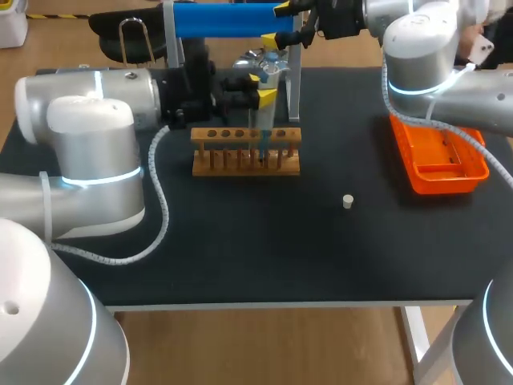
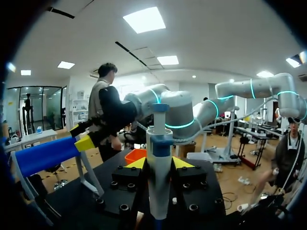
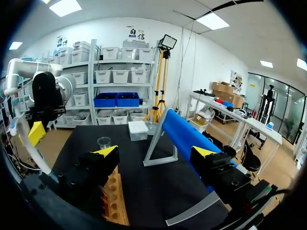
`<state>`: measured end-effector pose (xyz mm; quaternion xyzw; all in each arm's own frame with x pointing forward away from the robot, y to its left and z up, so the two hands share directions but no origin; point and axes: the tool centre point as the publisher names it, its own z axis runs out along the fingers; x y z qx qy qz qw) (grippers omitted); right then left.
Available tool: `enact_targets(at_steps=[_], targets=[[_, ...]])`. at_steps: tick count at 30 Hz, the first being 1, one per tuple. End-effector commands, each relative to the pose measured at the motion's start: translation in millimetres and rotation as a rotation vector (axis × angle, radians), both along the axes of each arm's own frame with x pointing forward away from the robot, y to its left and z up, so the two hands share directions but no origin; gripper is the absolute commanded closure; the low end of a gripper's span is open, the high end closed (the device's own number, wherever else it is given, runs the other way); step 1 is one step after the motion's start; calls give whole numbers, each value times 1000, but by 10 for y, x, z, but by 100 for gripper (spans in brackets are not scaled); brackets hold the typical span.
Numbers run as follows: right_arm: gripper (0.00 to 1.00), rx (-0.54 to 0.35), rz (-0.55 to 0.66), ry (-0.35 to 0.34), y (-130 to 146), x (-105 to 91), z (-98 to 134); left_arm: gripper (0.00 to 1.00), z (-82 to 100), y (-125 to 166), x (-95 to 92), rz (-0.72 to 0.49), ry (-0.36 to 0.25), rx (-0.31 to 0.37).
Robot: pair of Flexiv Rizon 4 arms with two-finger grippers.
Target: Invert the test tube, pick up the pipette, mount the tip to pipette, aspirate from beaker and dispense into the tube, eject the tip, return the pipette, and cap with the stopper.
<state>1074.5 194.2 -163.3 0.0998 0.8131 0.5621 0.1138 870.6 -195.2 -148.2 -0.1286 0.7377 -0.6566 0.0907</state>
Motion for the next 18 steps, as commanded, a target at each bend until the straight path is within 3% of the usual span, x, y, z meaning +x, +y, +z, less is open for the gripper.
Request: enact_targets(at_steps=[1, 11, 18], targets=[[0, -1, 1, 1, -11, -7, 6, 100, 64, 389, -119, 62, -1, 7], [0, -1, 1, 1, -11, -7, 6, 100, 62, 953, 191, 228, -21, 33], [0, -1, 1, 1, -11, -7, 6, 100, 72, 1133, 519, 310, -34, 57]])
